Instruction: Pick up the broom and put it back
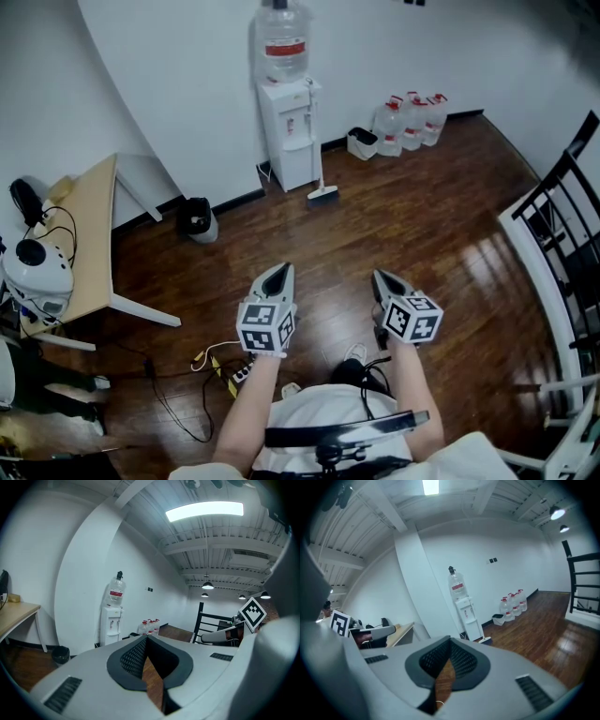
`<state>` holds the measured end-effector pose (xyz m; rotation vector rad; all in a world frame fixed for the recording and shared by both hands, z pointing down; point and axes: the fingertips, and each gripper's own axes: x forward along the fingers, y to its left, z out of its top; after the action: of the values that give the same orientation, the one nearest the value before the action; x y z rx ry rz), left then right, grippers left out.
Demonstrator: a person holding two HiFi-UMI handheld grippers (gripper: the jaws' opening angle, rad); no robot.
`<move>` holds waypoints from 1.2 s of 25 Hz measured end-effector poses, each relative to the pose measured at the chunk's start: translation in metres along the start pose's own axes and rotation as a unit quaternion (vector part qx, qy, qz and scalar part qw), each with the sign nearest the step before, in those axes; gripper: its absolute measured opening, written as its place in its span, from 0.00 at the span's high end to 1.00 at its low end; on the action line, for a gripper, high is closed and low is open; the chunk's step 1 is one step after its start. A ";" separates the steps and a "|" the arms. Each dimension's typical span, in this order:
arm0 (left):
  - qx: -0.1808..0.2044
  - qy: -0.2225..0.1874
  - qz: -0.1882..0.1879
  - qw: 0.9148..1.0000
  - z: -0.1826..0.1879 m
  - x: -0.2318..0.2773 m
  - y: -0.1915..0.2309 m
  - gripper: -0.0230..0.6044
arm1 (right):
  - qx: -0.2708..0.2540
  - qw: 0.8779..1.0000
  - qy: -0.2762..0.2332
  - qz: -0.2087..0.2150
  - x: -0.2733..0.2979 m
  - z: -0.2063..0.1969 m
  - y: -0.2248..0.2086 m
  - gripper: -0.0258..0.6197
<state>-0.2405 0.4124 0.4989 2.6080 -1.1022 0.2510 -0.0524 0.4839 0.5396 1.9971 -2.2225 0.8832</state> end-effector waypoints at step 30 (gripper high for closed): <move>0.002 0.019 0.036 0.999 0.034 0.190 -0.064 0.98 | -0.002 0.999 0.028 0.046 0.089 0.086 -0.174 0.96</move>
<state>-0.0611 0.3160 0.5062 2.5584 -1.1859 0.3165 0.1217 0.3638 0.5690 1.8576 -2.3000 0.9290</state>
